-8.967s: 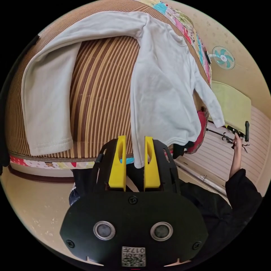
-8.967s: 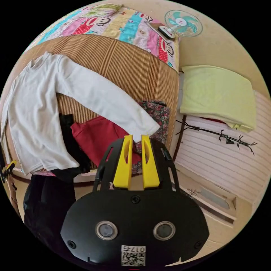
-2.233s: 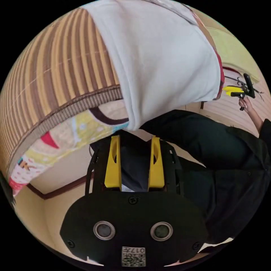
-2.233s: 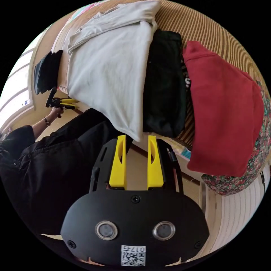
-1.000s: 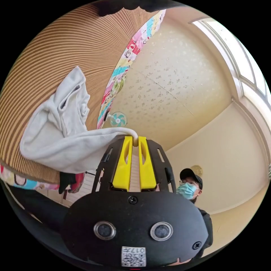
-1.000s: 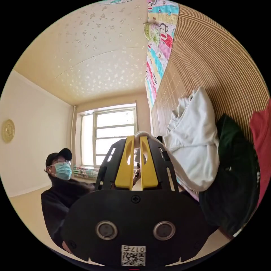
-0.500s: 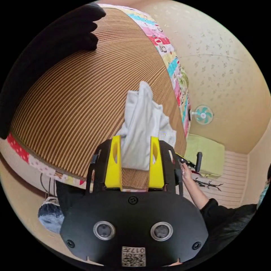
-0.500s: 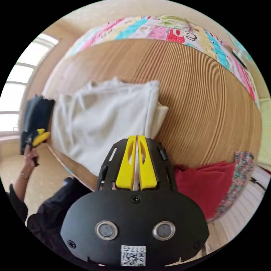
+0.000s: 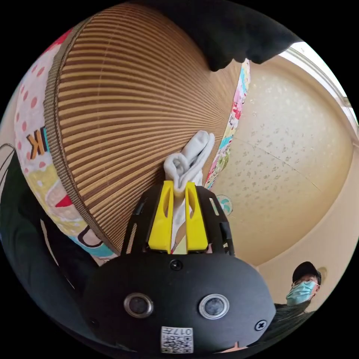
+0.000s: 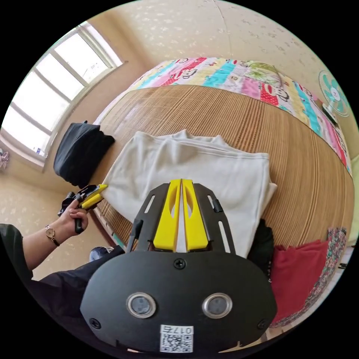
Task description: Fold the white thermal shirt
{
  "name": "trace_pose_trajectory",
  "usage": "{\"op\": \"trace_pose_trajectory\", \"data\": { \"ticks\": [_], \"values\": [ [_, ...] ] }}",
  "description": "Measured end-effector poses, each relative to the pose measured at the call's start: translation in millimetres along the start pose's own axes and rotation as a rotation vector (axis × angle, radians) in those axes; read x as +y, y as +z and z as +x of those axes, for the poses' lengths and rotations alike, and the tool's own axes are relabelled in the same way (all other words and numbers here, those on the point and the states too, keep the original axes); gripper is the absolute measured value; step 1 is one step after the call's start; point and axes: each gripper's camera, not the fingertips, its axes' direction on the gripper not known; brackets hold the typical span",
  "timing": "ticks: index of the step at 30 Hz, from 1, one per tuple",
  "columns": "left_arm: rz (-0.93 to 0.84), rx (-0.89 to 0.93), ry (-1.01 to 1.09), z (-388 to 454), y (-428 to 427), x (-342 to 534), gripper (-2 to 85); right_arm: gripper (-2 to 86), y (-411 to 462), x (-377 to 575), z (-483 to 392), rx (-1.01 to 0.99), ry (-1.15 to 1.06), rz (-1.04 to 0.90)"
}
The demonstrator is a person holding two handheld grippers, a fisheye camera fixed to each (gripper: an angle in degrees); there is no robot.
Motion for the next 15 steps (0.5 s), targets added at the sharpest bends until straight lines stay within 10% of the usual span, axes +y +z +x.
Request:
{"op": "trace_pose_trajectory", "data": {
  "ticks": [9, 15],
  "values": [
    [-0.021, -0.314, 0.576, 159.1, -31.0, 31.0, 5.2, 0.3, 123.3, -35.8, -65.3, -0.182, -0.040, -0.301],
    [-0.425, -0.426, 1.087, 227.0, 69.4, 155.4, 5.3, 0.3, 36.9, 21.0, 8.2, -0.407, 0.102, -0.107]
  ]
}}
